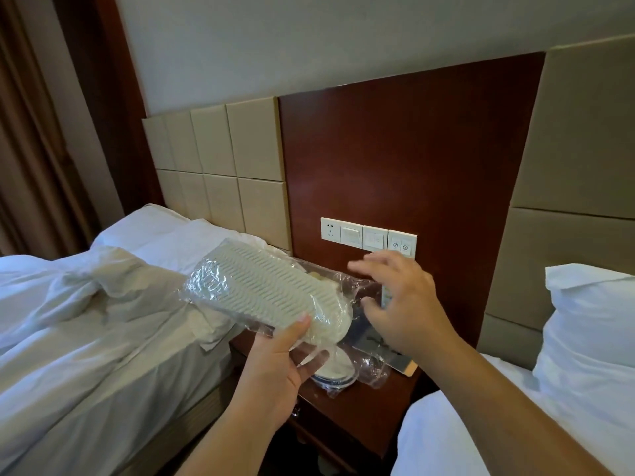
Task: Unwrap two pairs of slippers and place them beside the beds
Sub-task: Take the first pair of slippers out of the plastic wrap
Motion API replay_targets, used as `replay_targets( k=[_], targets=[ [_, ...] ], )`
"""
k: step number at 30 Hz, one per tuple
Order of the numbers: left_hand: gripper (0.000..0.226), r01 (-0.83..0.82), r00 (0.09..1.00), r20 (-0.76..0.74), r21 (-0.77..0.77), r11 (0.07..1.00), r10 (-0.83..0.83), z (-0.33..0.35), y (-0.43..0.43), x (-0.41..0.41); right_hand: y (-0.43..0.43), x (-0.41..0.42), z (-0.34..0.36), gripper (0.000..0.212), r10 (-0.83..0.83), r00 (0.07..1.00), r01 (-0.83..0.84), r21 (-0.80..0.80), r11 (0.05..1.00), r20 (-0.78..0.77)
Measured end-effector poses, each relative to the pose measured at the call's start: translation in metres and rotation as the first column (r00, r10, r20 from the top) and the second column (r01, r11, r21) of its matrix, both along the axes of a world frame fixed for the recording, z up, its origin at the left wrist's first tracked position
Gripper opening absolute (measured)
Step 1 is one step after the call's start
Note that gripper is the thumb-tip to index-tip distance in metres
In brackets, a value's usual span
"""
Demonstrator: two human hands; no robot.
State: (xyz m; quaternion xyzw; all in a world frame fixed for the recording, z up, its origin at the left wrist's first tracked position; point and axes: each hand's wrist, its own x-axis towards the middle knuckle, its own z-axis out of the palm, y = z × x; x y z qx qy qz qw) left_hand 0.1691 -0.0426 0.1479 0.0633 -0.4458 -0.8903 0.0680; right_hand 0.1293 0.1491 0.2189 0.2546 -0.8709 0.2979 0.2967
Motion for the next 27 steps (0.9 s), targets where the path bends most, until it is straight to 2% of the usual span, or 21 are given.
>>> replay_targets(
  k=[1, 3, 8, 12, 16, 19, 22, 23, 27],
  targets=[
    [0.061, 0.000, 1.000, 0.005, -0.022, 1.000, 0.000, -0.001, -0.001, 0.000, 0.000, -0.001, 0.002, 0.039, 0.001, 0.999, 0.003, 0.085, 0.996, -0.045],
    [0.064, 0.003, 1.000, 0.018, -0.054, 0.999, -0.002, -0.002, -0.002, -0.001, 0.001, -0.002, 0.005, 0.021, 0.031, 0.997, -0.021, 0.139, 0.990, -0.073],
    [0.069, 0.026, 0.993, 0.112, -0.034, 0.999, -0.022, 0.000, 0.000, 0.000, 0.006, -0.003, 0.004, 0.018, 0.076, 0.990, -0.087, -0.095, 0.992, -0.118],
    [0.066, 0.082, 0.981, 0.175, 0.004, 0.997, -0.081, -0.001, 0.004, -0.001, 0.001, 0.004, -0.002, 0.017, 0.046, 0.976, -0.072, -0.116, 0.991, -0.213],
    [0.061, 0.048, 0.981, 0.189, 0.031, 0.998, -0.053, -0.003, 0.004, -0.002, 0.001, 0.015, -0.010, 0.009, -0.049, 0.944, -0.010, -0.178, 0.984, -0.326],
    [0.065, 0.014, 0.983, 0.183, 0.011, 1.000, -0.015, -0.002, 0.001, -0.002, -0.002, 0.021, -0.020, 0.014, -0.011, 0.951, -0.015, -0.082, 0.996, -0.309],
    [0.066, -0.007, 0.985, 0.170, -0.059, 0.998, 0.017, -0.002, 0.001, -0.001, -0.005, 0.023, -0.029, 0.050, -0.016, 0.967, 0.036, 0.075, 0.997, -0.253],
    [0.066, -0.011, 0.986, 0.163, -0.080, 0.997, 0.024, -0.001, 0.001, 0.000, -0.006, 0.023, -0.029, 0.052, 0.003, 0.970, 0.030, 0.128, 0.991, -0.245],
    [0.065, -0.013, 0.989, 0.145, -0.121, 0.993, 0.030, 0.001, 0.002, 0.005, -0.005, 0.021, -0.029, 0.029, 0.123, 0.964, -0.075, 0.204, 0.976, -0.236]
  ],
)
